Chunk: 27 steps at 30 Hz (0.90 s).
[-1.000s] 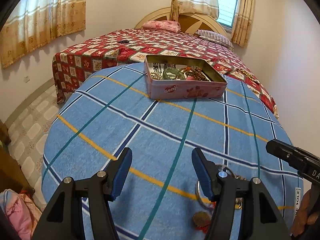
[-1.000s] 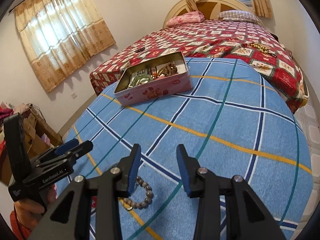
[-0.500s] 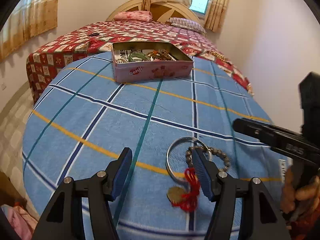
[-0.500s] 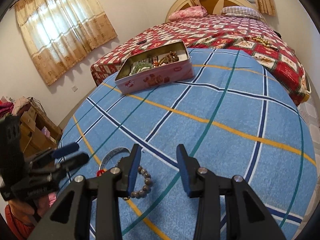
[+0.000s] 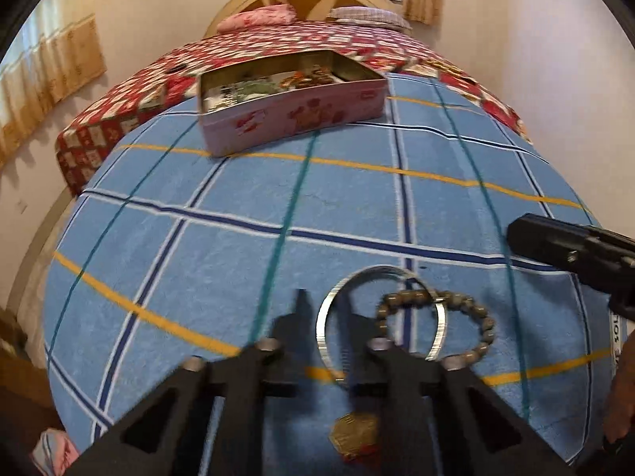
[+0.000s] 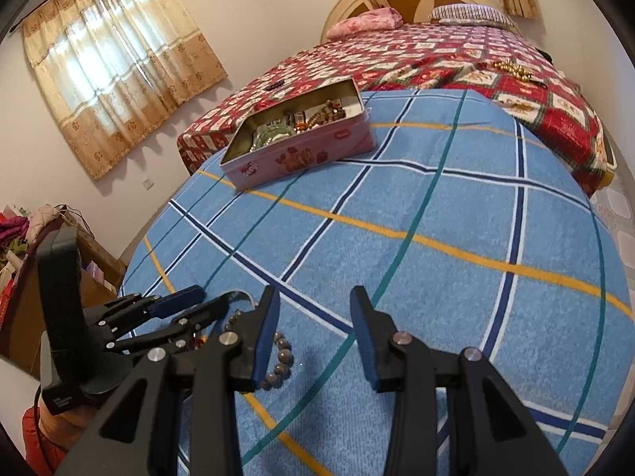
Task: Organize jewelry
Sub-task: 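Lower the left gripper onto the silver bangle and close on it, then grasp the dark wooden bead bracelet with the right gripper while the left holds the bangle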
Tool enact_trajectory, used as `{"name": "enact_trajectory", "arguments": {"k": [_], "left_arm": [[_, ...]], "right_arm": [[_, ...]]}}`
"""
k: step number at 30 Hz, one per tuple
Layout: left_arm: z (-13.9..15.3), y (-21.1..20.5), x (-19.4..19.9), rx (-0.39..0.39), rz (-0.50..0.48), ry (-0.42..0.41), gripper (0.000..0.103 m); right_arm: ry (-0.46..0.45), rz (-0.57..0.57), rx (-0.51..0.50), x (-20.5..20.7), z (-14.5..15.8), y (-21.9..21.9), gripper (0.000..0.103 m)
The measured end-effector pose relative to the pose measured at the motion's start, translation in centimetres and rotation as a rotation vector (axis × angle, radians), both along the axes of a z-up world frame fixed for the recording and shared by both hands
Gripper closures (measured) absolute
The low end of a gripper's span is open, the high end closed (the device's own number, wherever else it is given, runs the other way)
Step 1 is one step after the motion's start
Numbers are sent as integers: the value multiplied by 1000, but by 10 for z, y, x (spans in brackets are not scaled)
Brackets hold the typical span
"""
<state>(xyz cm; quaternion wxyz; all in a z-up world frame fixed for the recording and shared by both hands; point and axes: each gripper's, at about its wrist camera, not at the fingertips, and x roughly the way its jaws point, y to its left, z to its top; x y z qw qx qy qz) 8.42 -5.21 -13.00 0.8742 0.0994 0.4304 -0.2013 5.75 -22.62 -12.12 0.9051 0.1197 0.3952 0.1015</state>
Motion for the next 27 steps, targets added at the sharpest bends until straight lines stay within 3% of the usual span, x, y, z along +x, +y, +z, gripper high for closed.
{"name": "enact_trajectory", "arguments": {"k": [3,6,13,20,27], "left_arm": [[1,2,0,-26,-3,-3,99],[4,16,1,-131,26,22,100],[34,41,-2,-264,79,-46,100],[54,61,-3,-305,141,-111,100],[55,75,0,-293,181,-126,100]], "right_arm": [[-1,6,-4,-2,0,1,62],[-10,2,-8,-4,3,0,62],[-8,-9,1,-3,3,-4,62],[0,49,-29,1,1,11,62],[64,121,-163,17,-23,42,62]]}}
